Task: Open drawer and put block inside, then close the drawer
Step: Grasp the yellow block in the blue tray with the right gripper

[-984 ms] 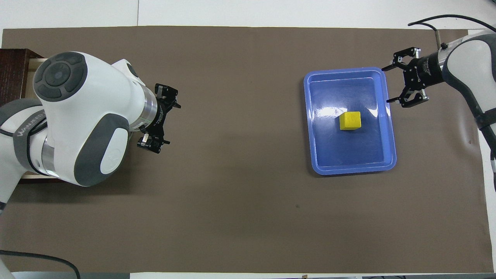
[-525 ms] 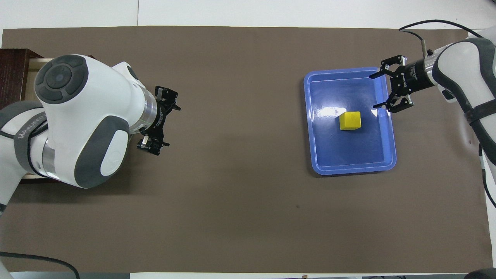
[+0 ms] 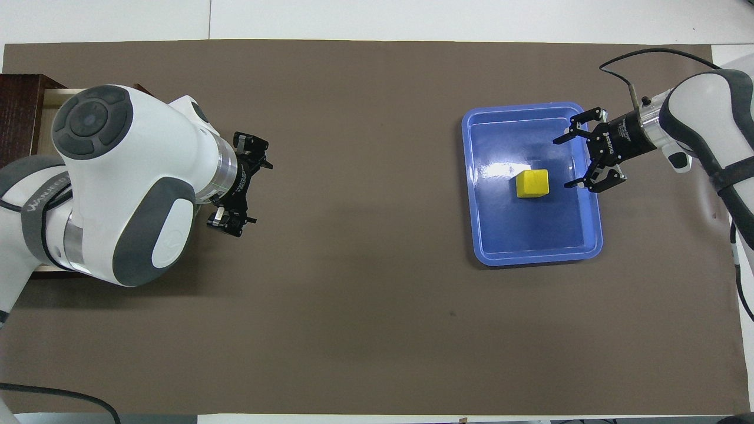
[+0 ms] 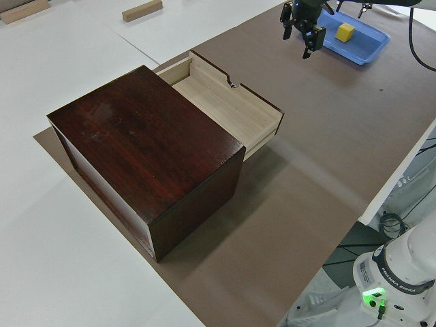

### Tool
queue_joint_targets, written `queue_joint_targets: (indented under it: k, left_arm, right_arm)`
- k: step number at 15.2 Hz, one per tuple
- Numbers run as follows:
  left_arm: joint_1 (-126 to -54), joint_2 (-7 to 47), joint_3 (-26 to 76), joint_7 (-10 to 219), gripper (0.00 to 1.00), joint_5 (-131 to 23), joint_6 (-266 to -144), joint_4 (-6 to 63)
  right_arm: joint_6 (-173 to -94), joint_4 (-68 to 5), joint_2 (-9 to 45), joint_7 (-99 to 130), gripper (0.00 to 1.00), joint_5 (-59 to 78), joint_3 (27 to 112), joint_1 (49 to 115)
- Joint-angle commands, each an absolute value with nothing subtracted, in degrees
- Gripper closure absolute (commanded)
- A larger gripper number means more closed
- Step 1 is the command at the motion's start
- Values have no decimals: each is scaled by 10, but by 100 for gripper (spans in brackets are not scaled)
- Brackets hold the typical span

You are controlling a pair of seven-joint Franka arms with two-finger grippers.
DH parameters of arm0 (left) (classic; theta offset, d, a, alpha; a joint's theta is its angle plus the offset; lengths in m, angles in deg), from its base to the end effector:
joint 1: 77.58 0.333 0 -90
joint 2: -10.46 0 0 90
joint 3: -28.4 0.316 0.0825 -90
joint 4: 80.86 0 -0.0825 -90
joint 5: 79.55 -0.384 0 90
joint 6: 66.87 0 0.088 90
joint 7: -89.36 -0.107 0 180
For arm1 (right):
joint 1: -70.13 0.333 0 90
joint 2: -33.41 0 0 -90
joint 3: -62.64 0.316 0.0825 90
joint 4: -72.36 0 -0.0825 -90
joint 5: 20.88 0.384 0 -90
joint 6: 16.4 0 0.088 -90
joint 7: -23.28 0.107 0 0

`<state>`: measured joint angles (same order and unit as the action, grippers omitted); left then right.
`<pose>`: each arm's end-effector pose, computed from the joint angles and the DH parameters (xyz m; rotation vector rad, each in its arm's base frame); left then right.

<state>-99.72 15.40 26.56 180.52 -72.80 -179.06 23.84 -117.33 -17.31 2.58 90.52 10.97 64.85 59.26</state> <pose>0.5376 -0.2471 0.4869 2.4976 1.7360 -0.1087 0.6586 -0.0565 0.3206 -1.9647 1.8887 0.7831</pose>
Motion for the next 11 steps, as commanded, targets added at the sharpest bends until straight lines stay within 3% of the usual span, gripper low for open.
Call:
queue_joint_targets:
  k: [1,5,11]
  left_arm:
    - [-997,134,269,1803,0,-723,-1809,265]
    - [-997,133,269,1802,0,-723,-1810,272]
    - [-993,131,269,1802,0,-723,-1817,283]
  right_arm:
    - [-1192,-235,68,880,0,134,649,591]
    - [-1284,-319,106,838,0,164,649,601]
    - [-1290,-348,115,806,0,185,648,601]
